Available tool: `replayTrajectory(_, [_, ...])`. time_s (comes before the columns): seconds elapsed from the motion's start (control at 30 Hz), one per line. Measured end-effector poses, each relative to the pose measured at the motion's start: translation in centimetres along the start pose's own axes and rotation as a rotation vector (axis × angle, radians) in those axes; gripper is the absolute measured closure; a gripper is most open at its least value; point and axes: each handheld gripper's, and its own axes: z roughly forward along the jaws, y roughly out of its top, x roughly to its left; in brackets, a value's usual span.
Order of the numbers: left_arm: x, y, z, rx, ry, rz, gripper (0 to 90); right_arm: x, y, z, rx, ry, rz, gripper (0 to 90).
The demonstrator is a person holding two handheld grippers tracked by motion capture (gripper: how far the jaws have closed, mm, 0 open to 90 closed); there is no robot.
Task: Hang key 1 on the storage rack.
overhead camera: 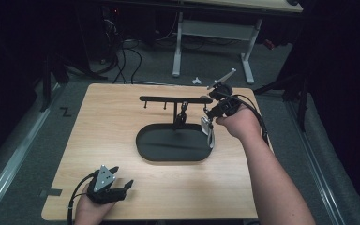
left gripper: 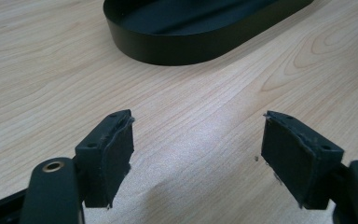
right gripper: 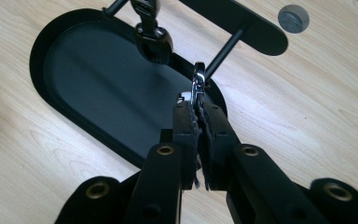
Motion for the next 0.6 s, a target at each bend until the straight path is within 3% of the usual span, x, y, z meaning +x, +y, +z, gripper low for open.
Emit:
replayTrajectory(0.23, [0.0,0.0,0.0,0.000,-0.002,-0.001,25.5,-0.6,0.0,0.4,-0.021,0.014,0.023,85.5])
replayTrajectory(0.6, [-0.1,0.0,0.1,0.001,-0.003,-0.002,25.5,-0.8,0.1,1.2,-0.037,-0.017,-0.001,84.8])
